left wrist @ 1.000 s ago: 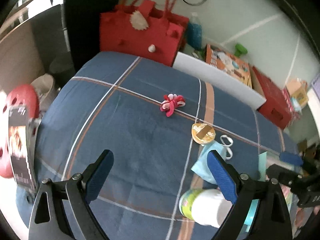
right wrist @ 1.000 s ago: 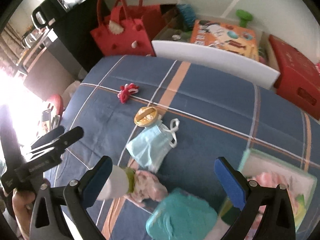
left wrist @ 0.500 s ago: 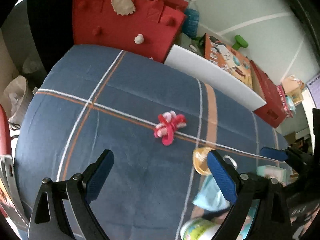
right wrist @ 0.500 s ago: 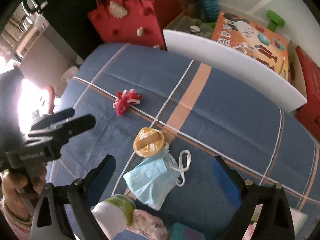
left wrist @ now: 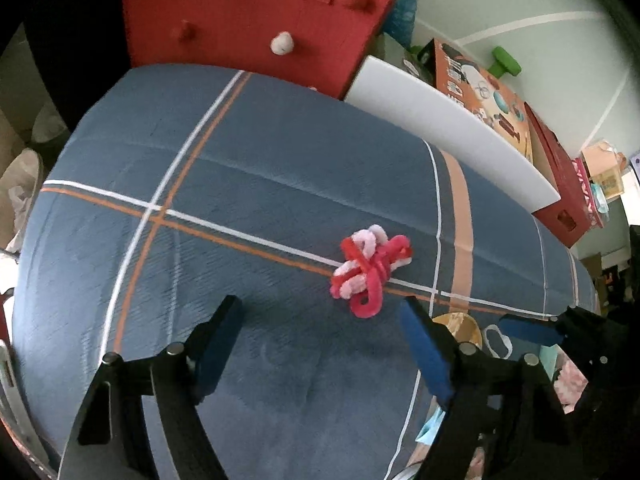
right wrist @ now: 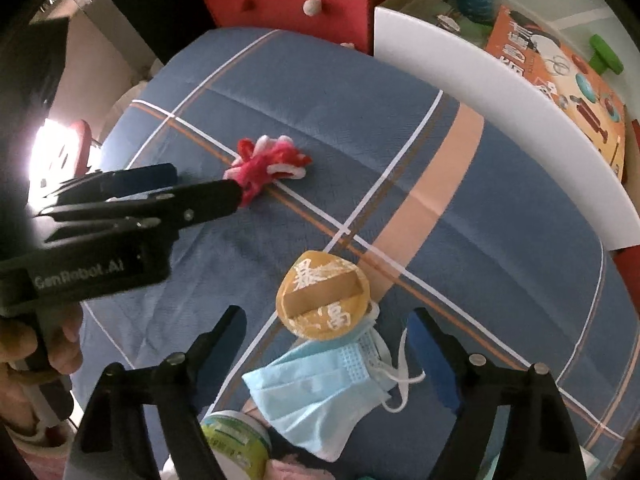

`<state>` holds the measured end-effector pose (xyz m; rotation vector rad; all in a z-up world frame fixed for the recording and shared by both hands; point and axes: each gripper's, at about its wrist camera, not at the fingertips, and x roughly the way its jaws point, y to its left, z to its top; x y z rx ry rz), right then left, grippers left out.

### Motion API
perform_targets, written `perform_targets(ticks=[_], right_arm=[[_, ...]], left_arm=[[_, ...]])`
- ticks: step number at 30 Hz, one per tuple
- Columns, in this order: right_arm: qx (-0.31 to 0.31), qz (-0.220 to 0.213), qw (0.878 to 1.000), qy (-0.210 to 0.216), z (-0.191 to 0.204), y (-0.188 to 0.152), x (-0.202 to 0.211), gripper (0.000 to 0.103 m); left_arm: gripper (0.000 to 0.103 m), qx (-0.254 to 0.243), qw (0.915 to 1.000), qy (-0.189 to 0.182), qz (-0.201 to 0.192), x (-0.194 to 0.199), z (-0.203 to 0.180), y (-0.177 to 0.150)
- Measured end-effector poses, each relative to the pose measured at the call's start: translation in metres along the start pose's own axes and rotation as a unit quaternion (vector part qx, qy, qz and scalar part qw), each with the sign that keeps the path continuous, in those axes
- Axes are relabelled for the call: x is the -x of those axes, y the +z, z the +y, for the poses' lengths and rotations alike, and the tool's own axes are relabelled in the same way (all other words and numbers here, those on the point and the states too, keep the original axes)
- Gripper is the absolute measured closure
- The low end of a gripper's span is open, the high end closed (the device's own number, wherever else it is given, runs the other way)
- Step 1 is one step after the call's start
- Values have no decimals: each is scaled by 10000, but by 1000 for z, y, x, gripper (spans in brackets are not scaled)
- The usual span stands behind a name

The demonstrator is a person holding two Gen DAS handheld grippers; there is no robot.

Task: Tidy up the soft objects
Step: 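Grasp the pink hair tie with the left tool while the right tool grasps the gold round pack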

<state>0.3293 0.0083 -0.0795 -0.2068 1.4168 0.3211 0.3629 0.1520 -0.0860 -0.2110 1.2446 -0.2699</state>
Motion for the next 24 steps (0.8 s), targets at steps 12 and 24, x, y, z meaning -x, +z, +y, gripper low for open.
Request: perform_targets(ticks=[12, 24], right_arm=[[187, 135, 9996, -161, 10, 11, -22, 35], [260, 107, 9996, -48, 18, 14, -33, 50]], left_arm=[[45, -167, 9998, -47, -16, -11, -11, 11], [73, -172, 9998, -113, -68, -19, -15, 14]])
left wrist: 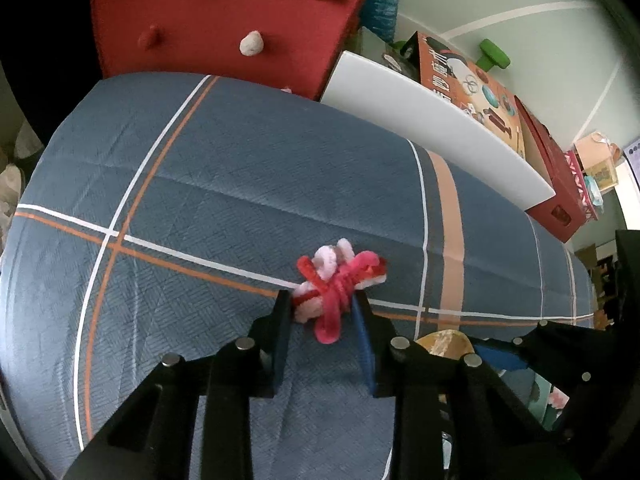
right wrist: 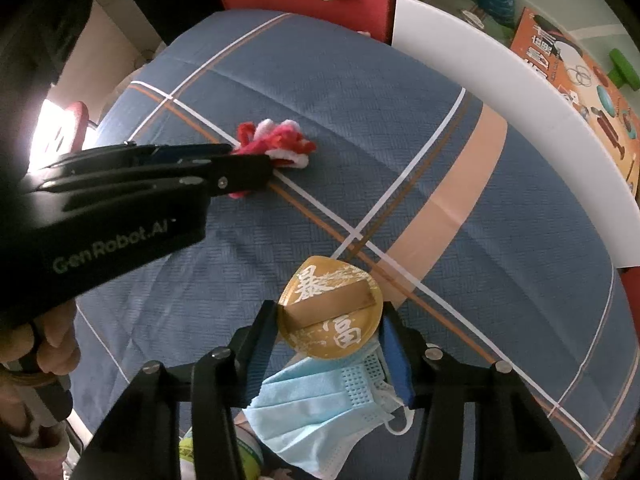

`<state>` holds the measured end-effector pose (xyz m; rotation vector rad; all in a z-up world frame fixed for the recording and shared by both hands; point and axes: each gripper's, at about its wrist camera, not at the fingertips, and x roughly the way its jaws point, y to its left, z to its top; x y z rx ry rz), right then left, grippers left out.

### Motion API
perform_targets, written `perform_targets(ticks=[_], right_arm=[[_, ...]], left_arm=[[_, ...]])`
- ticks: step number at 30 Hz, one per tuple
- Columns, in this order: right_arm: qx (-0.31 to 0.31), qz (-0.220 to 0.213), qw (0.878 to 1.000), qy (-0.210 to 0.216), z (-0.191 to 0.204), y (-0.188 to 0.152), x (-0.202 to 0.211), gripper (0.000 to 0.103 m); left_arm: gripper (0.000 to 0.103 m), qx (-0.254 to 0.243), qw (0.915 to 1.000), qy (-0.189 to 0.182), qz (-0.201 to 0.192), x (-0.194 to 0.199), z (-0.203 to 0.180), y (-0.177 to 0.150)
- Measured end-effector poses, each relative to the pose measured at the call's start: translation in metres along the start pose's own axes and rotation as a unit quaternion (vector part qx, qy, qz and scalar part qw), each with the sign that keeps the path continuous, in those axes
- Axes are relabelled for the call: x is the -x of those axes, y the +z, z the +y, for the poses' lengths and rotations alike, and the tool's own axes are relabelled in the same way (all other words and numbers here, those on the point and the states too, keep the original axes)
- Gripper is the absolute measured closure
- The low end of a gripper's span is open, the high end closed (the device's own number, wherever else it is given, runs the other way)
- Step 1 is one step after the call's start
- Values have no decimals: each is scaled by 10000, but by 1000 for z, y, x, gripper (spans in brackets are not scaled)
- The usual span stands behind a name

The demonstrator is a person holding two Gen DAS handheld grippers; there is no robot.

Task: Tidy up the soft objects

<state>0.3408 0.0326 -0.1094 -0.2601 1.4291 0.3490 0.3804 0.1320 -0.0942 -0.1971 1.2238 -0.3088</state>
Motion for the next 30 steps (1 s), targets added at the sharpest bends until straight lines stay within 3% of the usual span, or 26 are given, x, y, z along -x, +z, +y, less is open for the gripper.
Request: perform_targets(ticks=[10, 21, 30], right_arm=[[-61, -195, 9997, 100, -13, -13, 28, 51], [-279, -753, 9968, 22, -24, -58, 125, 51], [-595, -1140, 9917, -21, -34, -105, 193, 51]], left_arm=[[74, 11, 10000, 31, -80, 20, -1, -4], [74, -200, 9985, 242, -438, 109, -45, -19], [74, -403, 9962, 414, -645, 174, -92, -50]])
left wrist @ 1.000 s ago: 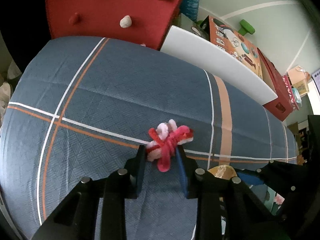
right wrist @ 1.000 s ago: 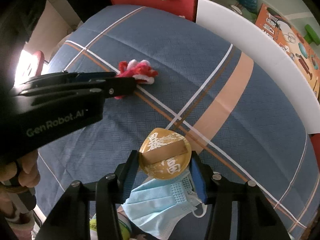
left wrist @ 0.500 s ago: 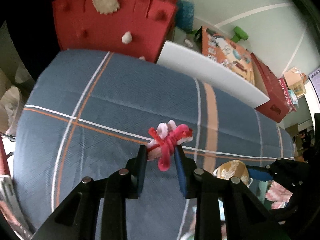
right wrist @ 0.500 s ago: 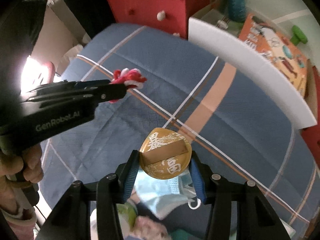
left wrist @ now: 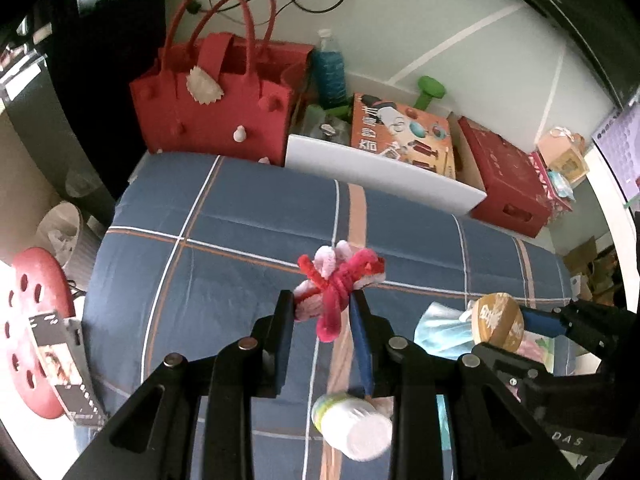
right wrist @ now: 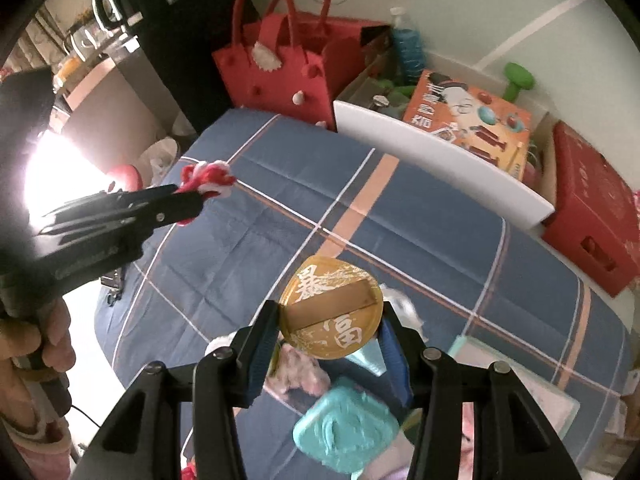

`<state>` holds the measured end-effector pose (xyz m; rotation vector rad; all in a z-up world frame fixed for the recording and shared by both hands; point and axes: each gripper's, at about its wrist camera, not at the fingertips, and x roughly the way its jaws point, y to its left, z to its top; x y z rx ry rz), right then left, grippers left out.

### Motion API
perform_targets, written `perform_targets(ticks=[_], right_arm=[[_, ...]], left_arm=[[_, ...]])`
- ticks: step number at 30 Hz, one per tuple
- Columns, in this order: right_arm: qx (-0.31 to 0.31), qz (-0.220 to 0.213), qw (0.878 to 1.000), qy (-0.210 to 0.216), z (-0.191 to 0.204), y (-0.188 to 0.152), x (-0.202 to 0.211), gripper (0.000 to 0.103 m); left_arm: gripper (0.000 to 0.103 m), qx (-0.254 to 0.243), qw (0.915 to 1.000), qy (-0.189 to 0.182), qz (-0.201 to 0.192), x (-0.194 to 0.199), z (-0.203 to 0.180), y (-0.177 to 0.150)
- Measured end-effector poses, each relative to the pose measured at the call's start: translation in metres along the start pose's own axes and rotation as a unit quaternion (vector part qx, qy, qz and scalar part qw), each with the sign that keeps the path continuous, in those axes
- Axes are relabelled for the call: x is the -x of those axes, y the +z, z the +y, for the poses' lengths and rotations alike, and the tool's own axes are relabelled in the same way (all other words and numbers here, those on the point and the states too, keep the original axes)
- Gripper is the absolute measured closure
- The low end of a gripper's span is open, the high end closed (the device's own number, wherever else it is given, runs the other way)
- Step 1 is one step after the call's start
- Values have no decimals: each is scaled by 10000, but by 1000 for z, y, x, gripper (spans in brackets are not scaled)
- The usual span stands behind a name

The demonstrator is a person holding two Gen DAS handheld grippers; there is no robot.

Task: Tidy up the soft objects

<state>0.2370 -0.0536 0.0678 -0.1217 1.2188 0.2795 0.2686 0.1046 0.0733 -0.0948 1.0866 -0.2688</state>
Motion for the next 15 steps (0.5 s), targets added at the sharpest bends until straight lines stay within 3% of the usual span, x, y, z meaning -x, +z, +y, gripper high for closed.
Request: perform_targets(ticks=[8, 15], right_arm=[[-236, 206, 9995, -13, -18, -37, -21, 51], [-483, 330, 9983, -50, -44, -49, -51, 51]], left_arm=[[74, 140, 9999, 66, -14, -2, -20, -39], [74, 466, 9983, 258, -218, -32, -24, -70]])
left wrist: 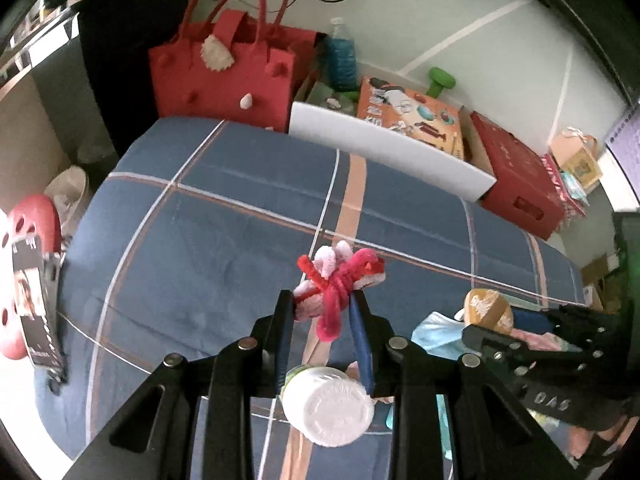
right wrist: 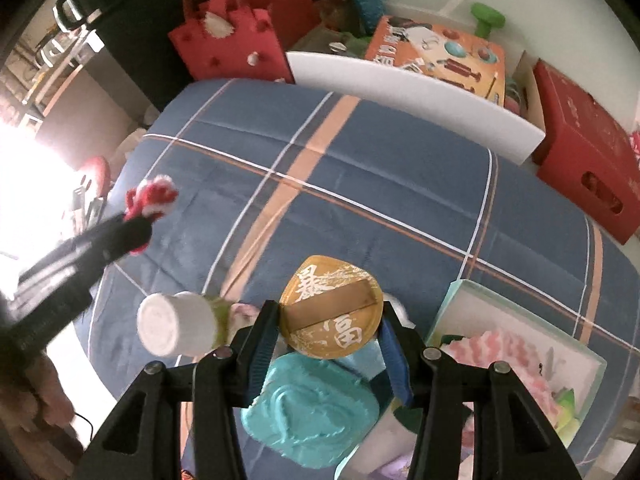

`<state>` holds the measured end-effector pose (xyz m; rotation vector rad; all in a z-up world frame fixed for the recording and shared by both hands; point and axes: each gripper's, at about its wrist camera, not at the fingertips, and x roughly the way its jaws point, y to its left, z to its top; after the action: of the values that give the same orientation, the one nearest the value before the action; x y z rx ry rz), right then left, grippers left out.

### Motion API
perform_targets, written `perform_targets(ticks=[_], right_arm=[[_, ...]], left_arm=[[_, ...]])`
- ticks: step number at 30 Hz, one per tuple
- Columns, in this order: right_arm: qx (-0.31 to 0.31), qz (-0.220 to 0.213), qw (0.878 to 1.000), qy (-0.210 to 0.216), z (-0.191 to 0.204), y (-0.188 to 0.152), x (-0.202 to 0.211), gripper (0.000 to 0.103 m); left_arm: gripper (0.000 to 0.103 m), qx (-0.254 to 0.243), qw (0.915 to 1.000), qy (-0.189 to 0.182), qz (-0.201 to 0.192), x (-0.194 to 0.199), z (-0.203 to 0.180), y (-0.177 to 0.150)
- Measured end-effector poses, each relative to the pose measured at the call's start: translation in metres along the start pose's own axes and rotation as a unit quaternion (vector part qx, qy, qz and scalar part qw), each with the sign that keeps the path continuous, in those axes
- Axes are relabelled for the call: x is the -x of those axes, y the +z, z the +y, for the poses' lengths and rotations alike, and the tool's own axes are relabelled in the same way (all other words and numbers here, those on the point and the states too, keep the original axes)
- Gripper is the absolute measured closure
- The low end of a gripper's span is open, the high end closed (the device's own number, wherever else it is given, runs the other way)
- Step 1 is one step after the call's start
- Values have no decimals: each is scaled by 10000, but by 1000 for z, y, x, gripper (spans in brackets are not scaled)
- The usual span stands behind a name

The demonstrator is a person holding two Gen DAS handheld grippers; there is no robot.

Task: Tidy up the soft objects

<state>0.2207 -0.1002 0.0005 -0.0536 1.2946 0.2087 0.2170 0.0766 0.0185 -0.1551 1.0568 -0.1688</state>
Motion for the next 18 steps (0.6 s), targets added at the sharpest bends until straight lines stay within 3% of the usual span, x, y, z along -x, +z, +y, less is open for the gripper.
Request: perform_targets(ticks=[9, 18], right_arm=[[38, 177, 9996, -202, -21, 10, -26, 49], [44, 154, 9996, -222, -29, 20, -31, 49]], left_arm=[[74, -38, 9991, 432, -33, -29, -25, -13], [74, 158, 9975, 571, -393, -10, -28, -13]])
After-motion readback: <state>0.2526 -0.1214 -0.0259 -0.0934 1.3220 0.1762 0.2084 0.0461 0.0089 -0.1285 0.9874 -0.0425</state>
